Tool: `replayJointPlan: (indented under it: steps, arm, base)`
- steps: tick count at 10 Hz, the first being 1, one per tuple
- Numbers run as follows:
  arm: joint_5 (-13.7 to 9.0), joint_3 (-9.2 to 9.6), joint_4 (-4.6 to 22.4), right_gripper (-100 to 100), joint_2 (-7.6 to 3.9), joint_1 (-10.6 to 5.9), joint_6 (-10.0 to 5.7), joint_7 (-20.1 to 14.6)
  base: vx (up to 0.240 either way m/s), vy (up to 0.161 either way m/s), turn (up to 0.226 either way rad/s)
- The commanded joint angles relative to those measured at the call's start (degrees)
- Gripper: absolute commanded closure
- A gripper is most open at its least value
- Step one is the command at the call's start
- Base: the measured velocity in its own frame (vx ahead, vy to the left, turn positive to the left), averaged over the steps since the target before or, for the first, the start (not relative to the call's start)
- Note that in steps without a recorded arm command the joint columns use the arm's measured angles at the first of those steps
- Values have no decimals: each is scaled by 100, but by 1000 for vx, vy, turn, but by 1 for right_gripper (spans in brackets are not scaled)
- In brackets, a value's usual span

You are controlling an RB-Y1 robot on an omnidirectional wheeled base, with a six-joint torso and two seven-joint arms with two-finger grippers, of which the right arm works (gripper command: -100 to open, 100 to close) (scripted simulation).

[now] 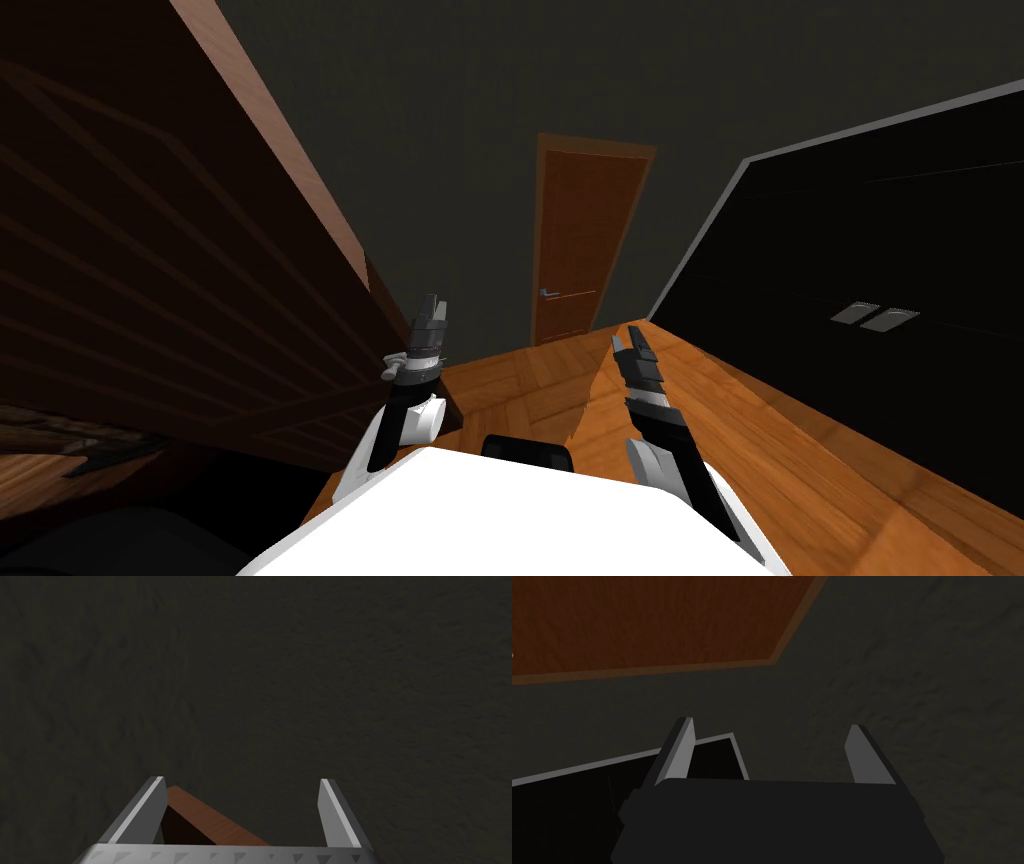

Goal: Pull the door open

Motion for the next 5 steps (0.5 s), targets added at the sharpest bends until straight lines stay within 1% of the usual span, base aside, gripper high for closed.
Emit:
replayJointPlan:
  steps: [1,3,5]
  arm:
    - [-23,6,183,-100,-42,-58,-52,-24]
    - [-51,19,414,-100,-91,-116,-126,-52]
    - [-80,32,656,-100,-141,-178,-204,-82]
  base:
    - [104,-34,85]
    - [100,-14,77]
    - [89,-32,85]
